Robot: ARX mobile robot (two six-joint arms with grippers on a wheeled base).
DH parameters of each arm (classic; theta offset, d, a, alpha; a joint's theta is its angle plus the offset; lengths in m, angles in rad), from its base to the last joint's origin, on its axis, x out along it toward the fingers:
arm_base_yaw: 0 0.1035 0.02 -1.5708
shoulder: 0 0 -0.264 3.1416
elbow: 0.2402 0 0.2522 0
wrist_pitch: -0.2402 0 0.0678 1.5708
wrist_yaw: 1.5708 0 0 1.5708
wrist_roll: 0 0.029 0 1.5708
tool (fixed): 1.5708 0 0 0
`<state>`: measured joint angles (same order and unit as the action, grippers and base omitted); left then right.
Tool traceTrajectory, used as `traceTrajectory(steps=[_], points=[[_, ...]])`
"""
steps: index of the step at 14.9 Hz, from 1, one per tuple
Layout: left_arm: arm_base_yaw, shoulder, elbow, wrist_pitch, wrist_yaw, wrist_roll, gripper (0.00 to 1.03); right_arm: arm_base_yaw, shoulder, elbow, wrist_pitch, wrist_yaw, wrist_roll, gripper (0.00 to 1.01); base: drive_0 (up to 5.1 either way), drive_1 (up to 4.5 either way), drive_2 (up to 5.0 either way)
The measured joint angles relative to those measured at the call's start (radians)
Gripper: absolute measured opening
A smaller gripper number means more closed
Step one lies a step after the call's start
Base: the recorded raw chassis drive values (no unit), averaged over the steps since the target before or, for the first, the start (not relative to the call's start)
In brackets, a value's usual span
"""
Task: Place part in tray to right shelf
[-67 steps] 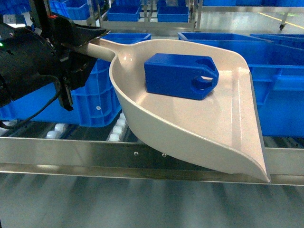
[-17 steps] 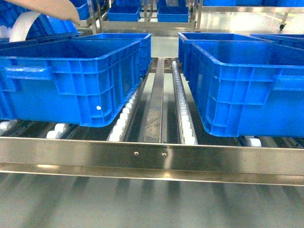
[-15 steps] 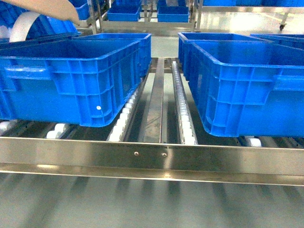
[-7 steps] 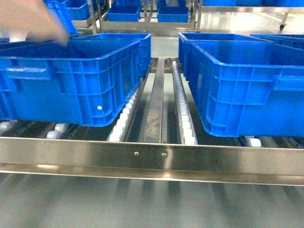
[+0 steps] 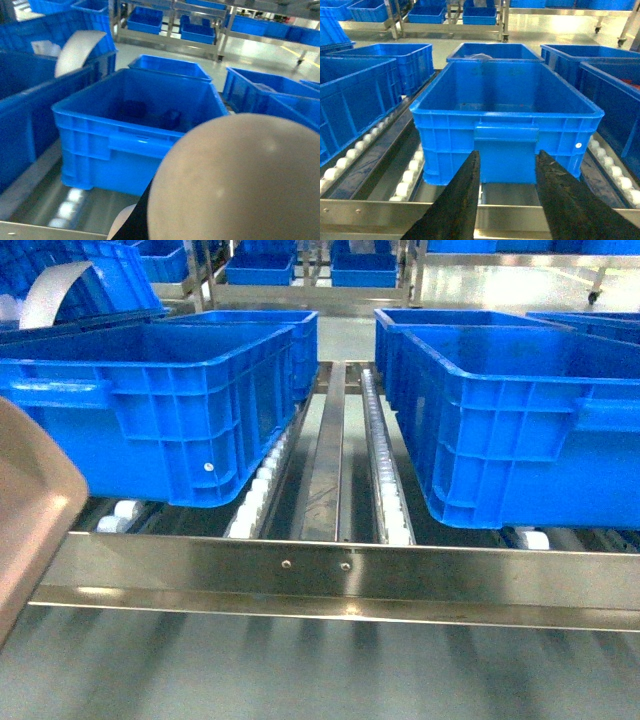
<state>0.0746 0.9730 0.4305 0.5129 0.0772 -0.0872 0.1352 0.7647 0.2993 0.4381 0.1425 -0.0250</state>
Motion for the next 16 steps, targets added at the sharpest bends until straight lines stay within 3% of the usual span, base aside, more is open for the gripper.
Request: traceTrajectory(steps=[2,3,4,5,6,7,10,15,16], points=[[0.001,-0.036,-0.034,0.027,-0.018,0.037,0.14,-0.009,-0.029,-0.027,0.009,-0.02,0.005,0.24,0.0,0.0,0.0],[-0.036,-0.081,-0.086,0.042,-0.057,0.055,0.14,-0.028,-0.077,-0.058,0.02,-0.034,0.008,0.09,0.0,0.0,0.0],[-0.075,-0.112,-0.138,0.044,-0.071,0.067,0.14,-0.042,-0.109,-0.092,0.018,-0.043,0.011,0.02,0.0,0.0,0.0],[-0.083,-0.13,-0.171,0.042,-0.061,0.068,0.14,-0.06,-0.127,-0.115,0.01,-0.064,0.011,0.02,0.0,0.0,0.0],[-0.077,-0.161,-0.209,0.042,-0.077,0.069,0.14,-0.128,-0.158,-0.146,0.003,-0.133,0.011,0.02,0.0,0.0,0.0],[-0.071,-0.194,-0.232,0.043,-0.085,0.069,0.14,-0.143,-0.185,-0.161,-0.002,-0.131,0.013,0.02,0.0,0.0,0.0],[-0.076,-0.402,-0.353,-0.036,-0.078,0.07,0.14,-0.135,-0.362,-0.243,-0.095,-0.142,0.014,0.02,0.0,0.0,0.0],[-0.076,-0.552,-0.394,-0.141,-0.078,0.07,0.14,-0.135,-0.468,-0.287,-0.147,-0.142,0.017,0.02,0.0,0.0,0.0],[-0.076,-0.562,-0.417,-0.108,-0.079,0.07,0.14,-0.135,-0.497,-0.287,-0.168,-0.142,0.018,0.02,0.0,0.0,0.0]])
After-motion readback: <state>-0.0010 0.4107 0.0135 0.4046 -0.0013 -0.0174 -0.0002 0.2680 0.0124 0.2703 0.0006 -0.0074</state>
